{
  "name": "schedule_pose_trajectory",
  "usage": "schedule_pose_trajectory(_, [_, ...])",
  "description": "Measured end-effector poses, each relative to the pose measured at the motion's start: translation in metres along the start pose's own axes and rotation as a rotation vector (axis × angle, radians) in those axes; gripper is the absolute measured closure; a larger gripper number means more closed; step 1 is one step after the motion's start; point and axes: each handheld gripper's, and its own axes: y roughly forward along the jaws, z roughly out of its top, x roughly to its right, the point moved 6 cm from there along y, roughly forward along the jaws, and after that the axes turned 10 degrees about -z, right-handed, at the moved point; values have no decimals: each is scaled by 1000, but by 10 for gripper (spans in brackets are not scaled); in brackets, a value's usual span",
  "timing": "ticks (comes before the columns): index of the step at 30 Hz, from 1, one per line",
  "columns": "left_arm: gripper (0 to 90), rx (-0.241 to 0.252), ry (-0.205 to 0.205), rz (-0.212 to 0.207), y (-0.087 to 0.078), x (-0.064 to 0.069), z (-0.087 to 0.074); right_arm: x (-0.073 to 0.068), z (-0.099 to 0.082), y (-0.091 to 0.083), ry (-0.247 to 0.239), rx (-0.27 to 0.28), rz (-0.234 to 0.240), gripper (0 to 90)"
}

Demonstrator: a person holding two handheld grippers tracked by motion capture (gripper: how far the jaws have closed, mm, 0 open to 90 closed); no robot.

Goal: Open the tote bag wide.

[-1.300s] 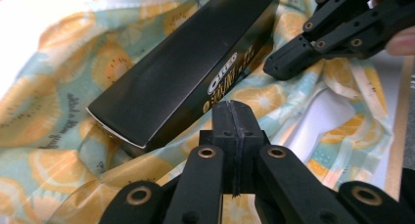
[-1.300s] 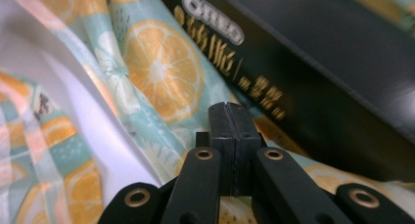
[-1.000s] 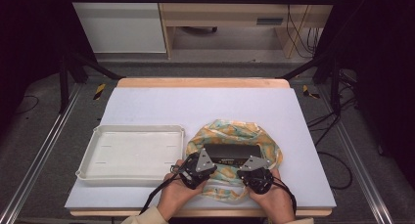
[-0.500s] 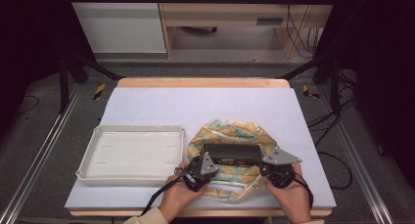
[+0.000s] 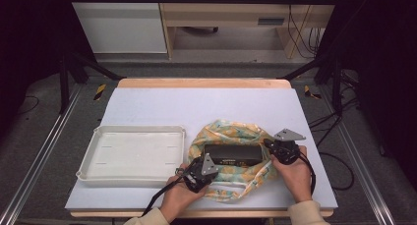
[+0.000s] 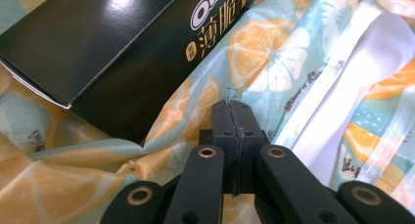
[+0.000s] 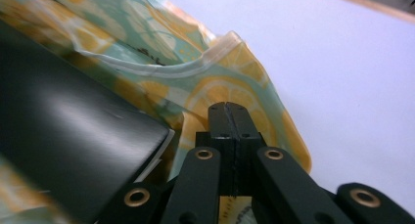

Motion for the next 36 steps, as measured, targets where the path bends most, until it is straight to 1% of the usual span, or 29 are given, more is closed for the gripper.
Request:
schedule_pose_trajectory(1, [900, 2, 0, 2, 0, 0, 0, 0, -2, 4, 21, -13, 11, 900])
schedule_pose_trajectory(4, [900, 0, 3, 3, 0, 0, 0, 0, -8, 15, 19, -61, 33, 900])
schedule_pose_trajectory(6, [900, -3, 6, 4, 0, 0, 0, 1, -12, 19, 21, -82, 32, 900])
schedule_pose_trajectory(9, [900, -6, 7, 4, -1, 0, 0, 3, -16, 22, 25, -100, 25, 900])
schedule_pose_trajectory(10, [900, -4, 7, 5, -1, 0, 0, 4, -17, 22, 33, -107, 23, 900])
schedule_pose_trajectory(11, [900, -7, 7, 4, -1, 0, 0, 6, -19, 22, 27, -108, 13, 900])
schedule_pose_trajectory(14, [900, -5, 8, 5, -1, 0, -1, 8, -21, 22, 35, -102, 5, 900])
schedule_pose_trajectory(19, [900, -8, 11, 6, -1, 0, -1, 6, -21, 21, 25, -97, -14, 900])
schedule_pose_trajectory(21, [900, -8, 11, 6, -1, 0, -1, 6, -22, 21, 35, -91, -15, 900])
schedule_pose_trajectory(23, [900, -8, 9, 3, -1, 0, -1, 8, -22, 19, 48, -71, -21, 900])
schedule_pose_trajectory(25, [900, 1, 8, -1, -3, 0, 0, 10, -17, 10, 63, -24, -33, 900])
schedule_pose_trajectory(27, [900, 20, 6, -12, -8, 0, 2, 10, -11, -4, 82, 22, -43, 900])
schedule_pose_trajectory(30, [900, 57, 0, -18, -19, 2, 7, 8, -6, -28, 75, 78, -55, 900])
schedule_pose_trajectory(32, [900, 84, -4, -25, -27, 3, 11, 4, -3, -49, 67, 123, -59, 900])
schedule_pose_trajectory(33, [900, 99, -1, -30, -34, 3, 14, 1, -3, -55, 63, 135, -59, 900])
schedule_pose_trajectory(34, [900, 109, -1, -31, -38, 3, 15, -4, -4, -64, 54, 149, -50, 900])
schedule_pose_trajectory(36, [900, 141, 11, -44, -53, 2, 23, -14, -7, -75, 32, 161, -35, 900])
